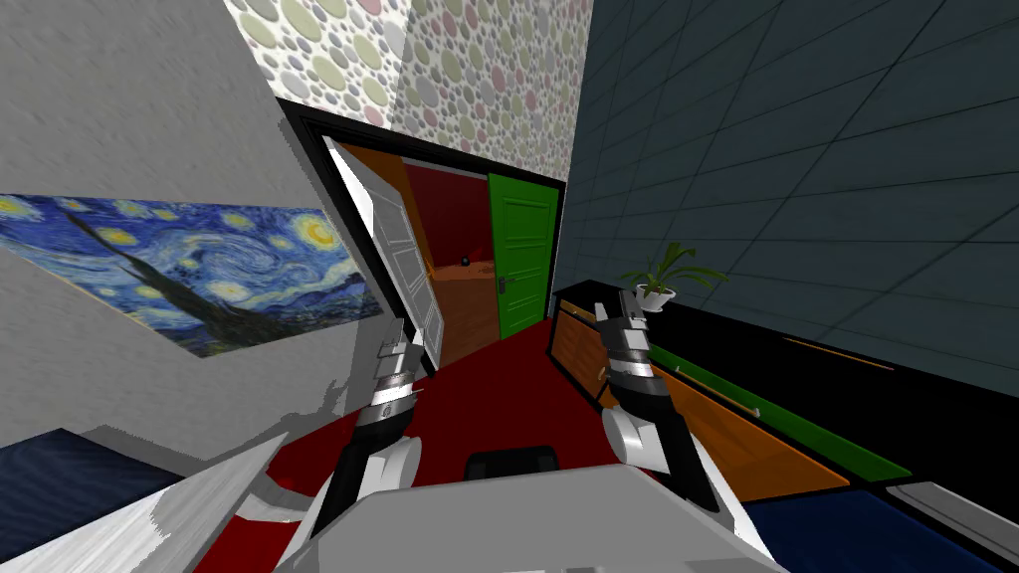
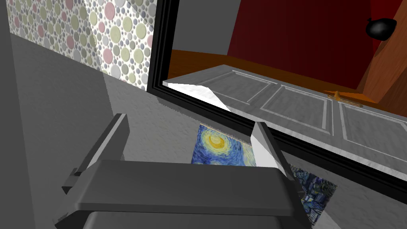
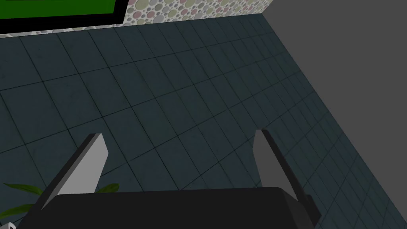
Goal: Push the door open
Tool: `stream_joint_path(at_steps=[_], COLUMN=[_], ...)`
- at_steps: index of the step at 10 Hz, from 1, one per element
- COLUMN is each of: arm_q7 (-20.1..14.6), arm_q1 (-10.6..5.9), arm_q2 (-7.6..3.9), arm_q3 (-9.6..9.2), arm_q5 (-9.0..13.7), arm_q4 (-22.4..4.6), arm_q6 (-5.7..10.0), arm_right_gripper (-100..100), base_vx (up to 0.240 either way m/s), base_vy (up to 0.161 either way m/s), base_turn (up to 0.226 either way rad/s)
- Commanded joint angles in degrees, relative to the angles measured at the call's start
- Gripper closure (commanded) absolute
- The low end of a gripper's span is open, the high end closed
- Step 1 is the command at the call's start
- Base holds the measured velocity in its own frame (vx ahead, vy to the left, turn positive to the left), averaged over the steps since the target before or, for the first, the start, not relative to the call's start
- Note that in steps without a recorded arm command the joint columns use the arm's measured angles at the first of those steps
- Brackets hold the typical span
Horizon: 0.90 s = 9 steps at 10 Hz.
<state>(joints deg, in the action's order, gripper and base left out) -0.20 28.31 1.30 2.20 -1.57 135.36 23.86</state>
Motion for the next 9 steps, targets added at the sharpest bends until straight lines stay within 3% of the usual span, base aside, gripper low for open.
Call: stream_joint_path(at_steps=[1, 9], arm_q7=[-0.4, -2.3], arm_q1=[-1.24, -7.12], arm_q2=[-1.04, -4.29], arm_q3=[-1.38, -7.95], arm_q5=[0.1, 0.5], arm_q4=[-1.9, -11.2], arm_q6=[-0.12, -0.69], arm_right_gripper=[-100, -100], base_vx=[0.089, 0.161], base_vy=[-0.017, -0.009], base_turn=[-0.09, -0.068])
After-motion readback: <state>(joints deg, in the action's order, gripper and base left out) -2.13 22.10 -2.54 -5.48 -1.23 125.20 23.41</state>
